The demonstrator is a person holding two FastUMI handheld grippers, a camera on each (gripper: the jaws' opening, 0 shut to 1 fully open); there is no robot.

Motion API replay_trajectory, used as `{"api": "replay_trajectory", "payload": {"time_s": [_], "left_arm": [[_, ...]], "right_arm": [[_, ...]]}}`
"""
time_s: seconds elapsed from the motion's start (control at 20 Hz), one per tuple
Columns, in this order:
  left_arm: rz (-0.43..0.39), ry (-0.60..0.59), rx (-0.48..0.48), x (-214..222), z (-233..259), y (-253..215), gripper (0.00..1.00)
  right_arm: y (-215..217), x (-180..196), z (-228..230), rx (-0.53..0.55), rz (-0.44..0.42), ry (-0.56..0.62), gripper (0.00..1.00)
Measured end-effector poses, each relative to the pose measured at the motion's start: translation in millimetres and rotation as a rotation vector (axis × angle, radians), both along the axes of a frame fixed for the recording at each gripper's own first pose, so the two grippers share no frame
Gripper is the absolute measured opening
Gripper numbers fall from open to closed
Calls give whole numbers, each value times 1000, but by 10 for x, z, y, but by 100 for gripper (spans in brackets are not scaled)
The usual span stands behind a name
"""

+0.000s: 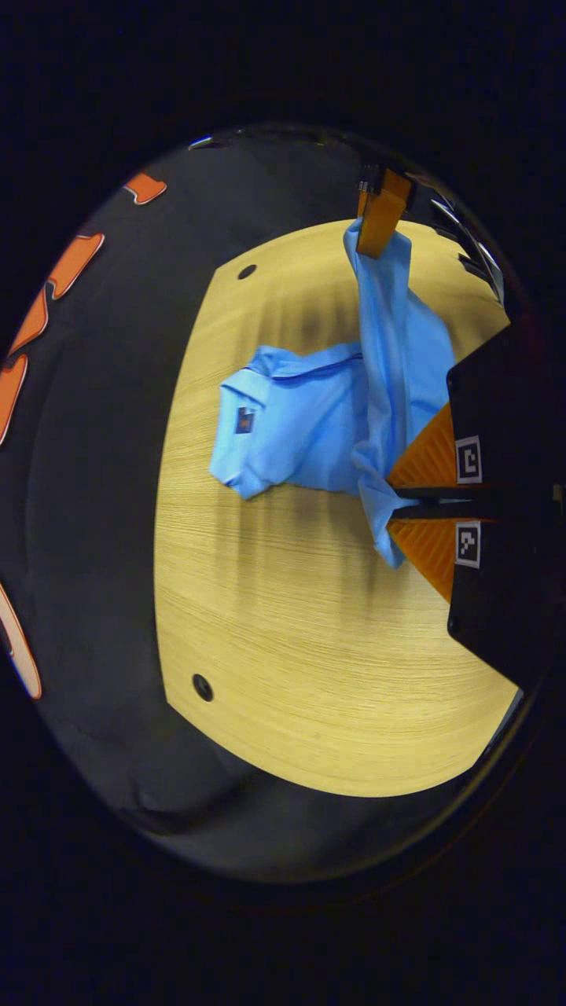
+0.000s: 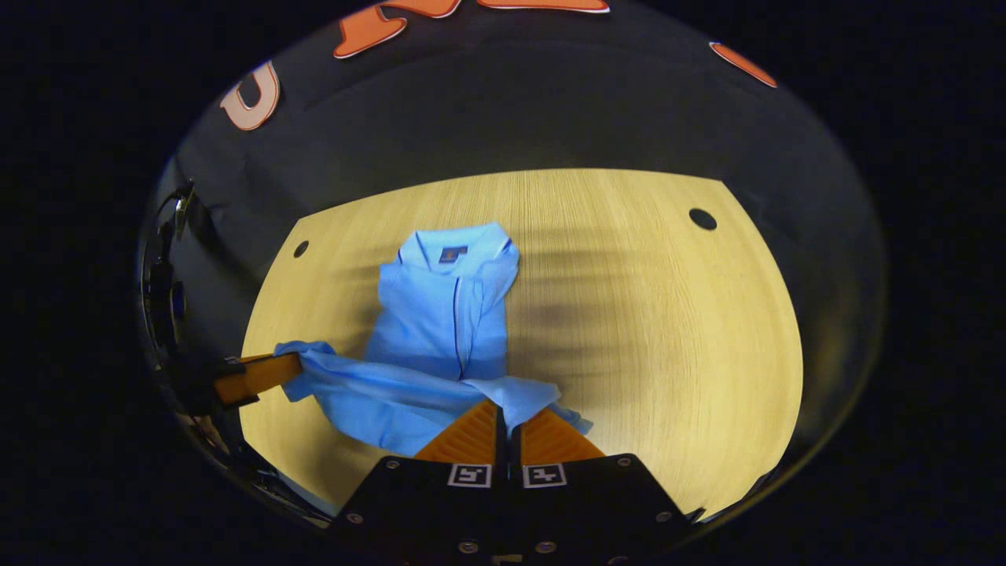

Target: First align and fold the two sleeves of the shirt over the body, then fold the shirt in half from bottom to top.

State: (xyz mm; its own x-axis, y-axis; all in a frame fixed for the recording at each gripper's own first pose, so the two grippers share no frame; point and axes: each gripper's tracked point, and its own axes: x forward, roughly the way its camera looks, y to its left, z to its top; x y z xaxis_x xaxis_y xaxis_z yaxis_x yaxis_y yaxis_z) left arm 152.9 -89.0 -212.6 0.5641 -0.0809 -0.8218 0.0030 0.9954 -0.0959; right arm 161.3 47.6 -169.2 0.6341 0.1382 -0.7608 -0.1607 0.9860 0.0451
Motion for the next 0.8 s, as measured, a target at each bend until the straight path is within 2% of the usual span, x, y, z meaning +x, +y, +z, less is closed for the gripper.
{"api": "replay_trajectory", "payload": {"time_s": [0.2,0.25,0.3,0.45,0.65,0.8], "left_arm": [[-7,-25,-2,746,164,187,4],[-13,-26,5,570,73,96,5],[-20,-26,16,927,28,161,4],[-39,-28,50,1256,-76,268,4],[-62,16,67,1441,-429,261,4],[-42,33,77,1524,-621,321,4]], "right_arm": [[90,560,106,37,-37,-23,0],[112,678,122,44,-42,-32,0],[142,805,117,49,-46,-34,0],[196,1102,-84,54,-61,-17,0],[157,1296,-441,14,-77,19,0],[197,1408,-567,27,-83,23,2]]}}
